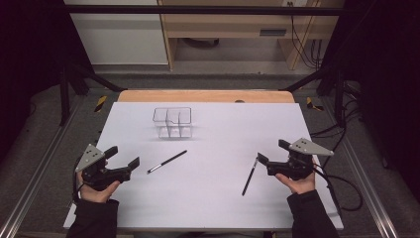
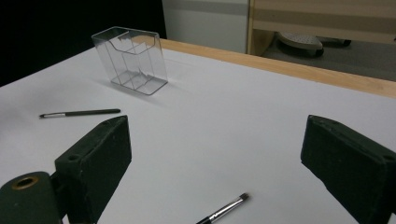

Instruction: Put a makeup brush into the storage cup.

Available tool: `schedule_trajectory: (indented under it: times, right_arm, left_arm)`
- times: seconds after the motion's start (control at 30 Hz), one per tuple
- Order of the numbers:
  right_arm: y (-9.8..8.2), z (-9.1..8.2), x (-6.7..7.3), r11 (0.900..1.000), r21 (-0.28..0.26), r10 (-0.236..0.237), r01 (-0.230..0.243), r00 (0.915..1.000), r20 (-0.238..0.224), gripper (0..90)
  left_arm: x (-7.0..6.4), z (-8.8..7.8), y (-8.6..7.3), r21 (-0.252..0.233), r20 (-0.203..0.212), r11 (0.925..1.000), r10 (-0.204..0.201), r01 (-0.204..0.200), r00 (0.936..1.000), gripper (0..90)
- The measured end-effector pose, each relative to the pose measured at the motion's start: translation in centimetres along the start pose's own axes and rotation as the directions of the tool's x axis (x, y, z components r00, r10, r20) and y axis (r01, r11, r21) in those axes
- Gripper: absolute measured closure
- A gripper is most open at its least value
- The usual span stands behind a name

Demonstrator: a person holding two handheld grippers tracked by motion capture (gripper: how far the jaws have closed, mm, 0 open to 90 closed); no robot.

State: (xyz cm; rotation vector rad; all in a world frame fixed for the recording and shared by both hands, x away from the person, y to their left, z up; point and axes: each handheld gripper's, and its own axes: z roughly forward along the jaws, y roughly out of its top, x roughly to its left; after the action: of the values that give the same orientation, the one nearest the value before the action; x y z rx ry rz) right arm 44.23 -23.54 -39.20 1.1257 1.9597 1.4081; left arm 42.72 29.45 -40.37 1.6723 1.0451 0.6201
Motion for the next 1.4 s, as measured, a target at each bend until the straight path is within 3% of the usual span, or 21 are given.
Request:
schedule_trajectory:
  times: [0.37, 0.9, 1.07, 1.33, 1.4]
  right_arm:
    - [-0.6, 1.1, 0.6, 0.998, 0.060, -0.006, 0.005, 1.0000, 0.008, 9.5]
    - [-2.2, 3.4, 1.6, 0.985, 0.171, -0.020, 0.015, 0.9995, 0.025, 11.4]
    - [-3.1, 4.3, 2.1, 0.972, 0.233, -0.028, 0.019, 0.9989, 0.038, 11.7]
    - [-4.1, 4.9, 2.0, 0.964, 0.265, -0.006, -0.004, 0.9993, 0.037, 14.2]
    - [-4.5, 5.2, 2.1, 0.957, 0.289, -0.002, -0.009, 0.9992, 0.039, 15.8]
  left_arm:
    - [-0.1, 0.1, 0.0, 0.002, 0.004, 1.0000, 0.000, 0.000, 1.0000, 7.8]
    - [-0.3, 0.4, -0.2, 0.012, 0.009, 0.9999, 0.007, -0.007, 0.9999, 7.8]
    - [-0.3, 0.3, -0.2, 0.009, 0.008, 0.9999, 0.010, -0.010, 0.9999, 7.8]
    - [-0.3, 0.3, -0.2, 0.010, 0.007, 0.9999, 0.009, -0.009, 0.9999, 7.8]
    - [-0.4, 0.3, -0.2, 0.011, 0.007, 0.9999, 0.009, -0.009, 0.9999, 7.8]
